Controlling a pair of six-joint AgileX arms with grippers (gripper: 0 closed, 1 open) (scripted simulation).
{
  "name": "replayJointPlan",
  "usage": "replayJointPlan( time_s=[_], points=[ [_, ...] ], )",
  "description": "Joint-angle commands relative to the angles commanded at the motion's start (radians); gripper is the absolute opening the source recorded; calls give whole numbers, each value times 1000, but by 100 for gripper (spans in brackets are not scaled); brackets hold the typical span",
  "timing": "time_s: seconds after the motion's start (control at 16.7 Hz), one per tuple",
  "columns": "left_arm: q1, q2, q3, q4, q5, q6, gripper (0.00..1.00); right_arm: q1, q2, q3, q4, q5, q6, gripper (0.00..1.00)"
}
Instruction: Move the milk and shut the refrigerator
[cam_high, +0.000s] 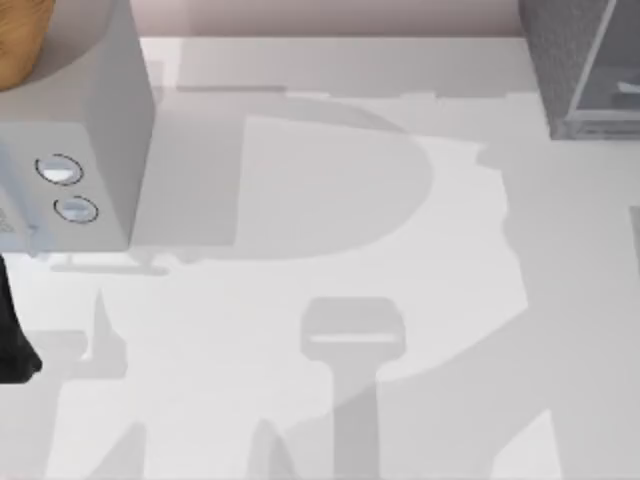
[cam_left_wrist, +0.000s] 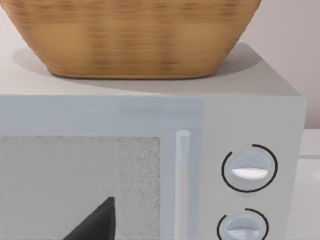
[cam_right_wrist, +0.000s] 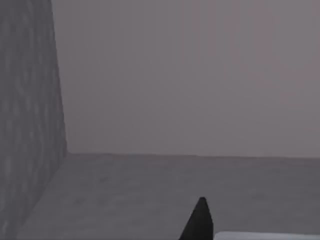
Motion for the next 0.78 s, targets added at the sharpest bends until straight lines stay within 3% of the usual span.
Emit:
replayJointPlan(
  time_s=[0.78],
  points=[
    [0, 0, 0, 0, 0, 0, 100, -14, 26, 26, -8, -17, 0, 0]
  ],
)
